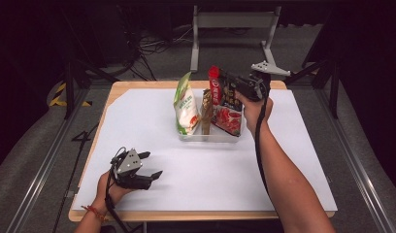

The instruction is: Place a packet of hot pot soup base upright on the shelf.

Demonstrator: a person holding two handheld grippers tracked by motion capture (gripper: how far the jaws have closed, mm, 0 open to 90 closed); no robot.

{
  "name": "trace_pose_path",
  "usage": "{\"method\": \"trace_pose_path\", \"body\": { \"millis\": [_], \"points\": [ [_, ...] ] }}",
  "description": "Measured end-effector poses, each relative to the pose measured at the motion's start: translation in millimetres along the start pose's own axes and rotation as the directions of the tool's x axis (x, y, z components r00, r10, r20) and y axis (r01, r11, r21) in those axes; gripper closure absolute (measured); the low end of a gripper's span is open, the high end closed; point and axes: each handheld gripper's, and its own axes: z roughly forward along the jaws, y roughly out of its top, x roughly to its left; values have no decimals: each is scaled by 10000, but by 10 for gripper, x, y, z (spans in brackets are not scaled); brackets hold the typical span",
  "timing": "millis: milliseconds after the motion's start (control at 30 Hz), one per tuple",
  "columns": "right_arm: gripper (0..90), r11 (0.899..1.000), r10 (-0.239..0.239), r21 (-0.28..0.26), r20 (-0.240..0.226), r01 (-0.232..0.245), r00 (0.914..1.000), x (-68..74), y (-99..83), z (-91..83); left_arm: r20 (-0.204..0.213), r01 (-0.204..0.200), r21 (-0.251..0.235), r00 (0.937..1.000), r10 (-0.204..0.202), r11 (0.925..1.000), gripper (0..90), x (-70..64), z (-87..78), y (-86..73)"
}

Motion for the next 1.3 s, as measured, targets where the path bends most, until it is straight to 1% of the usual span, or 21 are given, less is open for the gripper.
{"method": "trace_pose_path", "body": {
  "millis": [67, 267, 600, 967, 1067, 1233, 1300],
  "points": [
    [885, 10000, 5, -24, -95, -6, 10000, -4, -18, -7, -7, -7, -4, 10000, 7, 10000, 217, -1, -3, -1],
    [883, 9997, -245, 55, -262, 246, 9994, 17, -56, -28, -13, -11, 17, 10000, 11, 10000, 216, 0, -3, -3],
    [878, 9995, -311, -19, -456, 311, 9985, 7, -127, -118, -27, -21, 59, 10000, 21, 10000, 215, -1, 7, -2],
    [868, 9984, -553, 106, -610, 560, 9966, 15, -185, -196, -51, -56, 126, 10000, 57, 9999, 214, -4, 15, 2],
    [864, 9984, -530, 139, -701, 541, 9961, 15, -204, -222, -60, -54, 125, 10000, 55, 9999, 214, -6, 16, 4],
    [858, 9977, -640, 165, -755, 654, 9951, 15, -236, -262, -56, -37, 144, 10000, 38, 9999, 214, -6, 24, 5],
    [853, 9979, -594, 193, -786, 611, 9951, 6, -247, -277, -44, -43, 150, 10000, 43, 9999, 213, -7, 28, 7]
  ]
}}
